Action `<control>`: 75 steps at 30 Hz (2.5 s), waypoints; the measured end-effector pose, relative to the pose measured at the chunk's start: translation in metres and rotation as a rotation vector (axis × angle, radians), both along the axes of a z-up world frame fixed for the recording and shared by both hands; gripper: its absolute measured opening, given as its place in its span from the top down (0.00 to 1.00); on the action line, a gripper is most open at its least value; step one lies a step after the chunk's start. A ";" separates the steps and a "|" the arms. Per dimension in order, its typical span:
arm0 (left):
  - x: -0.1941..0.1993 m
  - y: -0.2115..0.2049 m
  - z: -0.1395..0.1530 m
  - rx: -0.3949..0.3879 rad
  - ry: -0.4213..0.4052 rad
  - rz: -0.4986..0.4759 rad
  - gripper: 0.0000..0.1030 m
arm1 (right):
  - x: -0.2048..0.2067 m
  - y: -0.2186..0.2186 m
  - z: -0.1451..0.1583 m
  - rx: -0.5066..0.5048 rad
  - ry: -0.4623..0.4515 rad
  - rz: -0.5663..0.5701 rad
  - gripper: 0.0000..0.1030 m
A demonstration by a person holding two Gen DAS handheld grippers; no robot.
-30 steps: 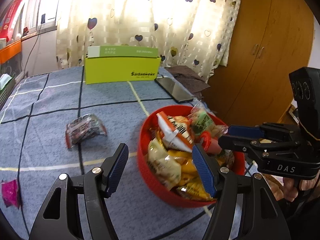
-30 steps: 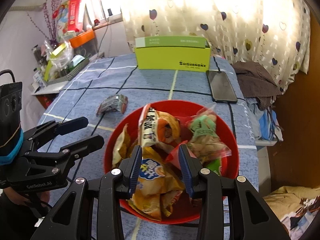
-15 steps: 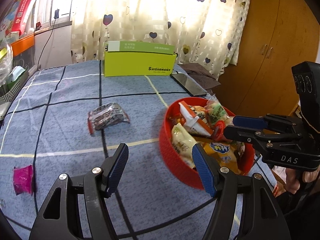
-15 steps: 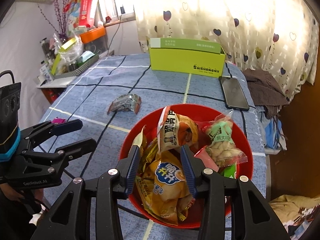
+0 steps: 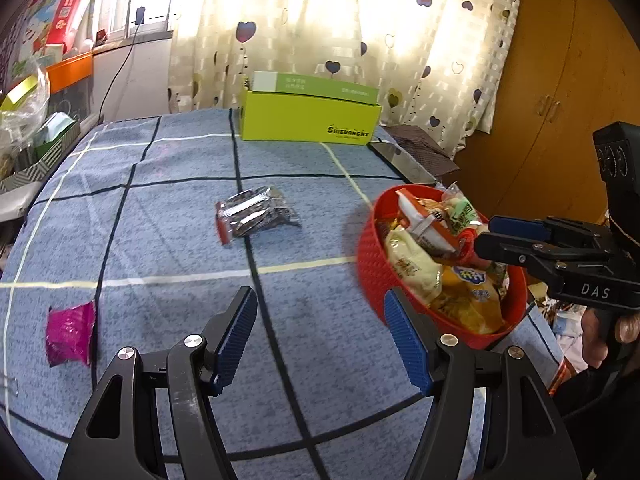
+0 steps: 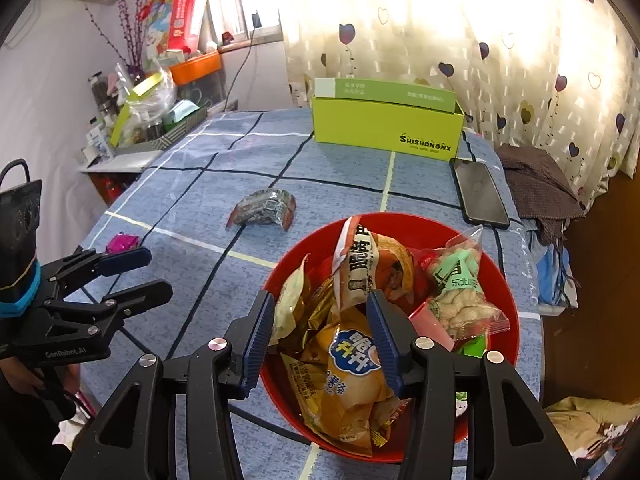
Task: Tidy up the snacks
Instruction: 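Move left tool away from bowl toward magenta candy bag, then grasp magenta candy bag with left tool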
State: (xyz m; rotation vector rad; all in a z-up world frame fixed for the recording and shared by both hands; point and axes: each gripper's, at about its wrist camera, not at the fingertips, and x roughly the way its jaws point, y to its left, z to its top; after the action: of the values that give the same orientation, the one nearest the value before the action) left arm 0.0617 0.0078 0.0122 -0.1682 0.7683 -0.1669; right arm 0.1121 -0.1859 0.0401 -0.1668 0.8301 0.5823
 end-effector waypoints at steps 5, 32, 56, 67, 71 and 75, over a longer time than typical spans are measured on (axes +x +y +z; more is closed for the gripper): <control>-0.007 0.012 -0.003 -0.002 0.003 0.019 0.35 | -0.003 0.006 -0.001 -0.005 -0.003 0.017 0.55; -0.054 0.126 -0.020 0.043 0.019 0.282 0.35 | -0.025 0.042 -0.005 -0.007 -0.028 0.092 0.55; -0.037 0.129 -0.047 -0.025 0.061 0.158 0.35 | -0.027 0.058 -0.011 -0.033 -0.027 0.123 0.55; -0.011 0.139 -0.044 0.222 0.051 0.156 0.35 | -0.028 0.057 -0.010 -0.033 -0.030 0.123 0.55; 0.002 0.142 -0.056 0.264 0.090 0.156 0.35 | -0.028 0.057 -0.010 -0.032 -0.025 0.122 0.55; 0.009 0.139 -0.070 0.254 0.124 0.155 0.35 | -0.028 0.057 -0.012 -0.029 -0.019 0.127 0.55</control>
State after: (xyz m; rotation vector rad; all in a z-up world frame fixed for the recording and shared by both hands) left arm 0.0707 0.1463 -0.0574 0.0037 0.8888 0.0896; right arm 0.0846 -0.1290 0.0285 -0.2521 0.8139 0.6870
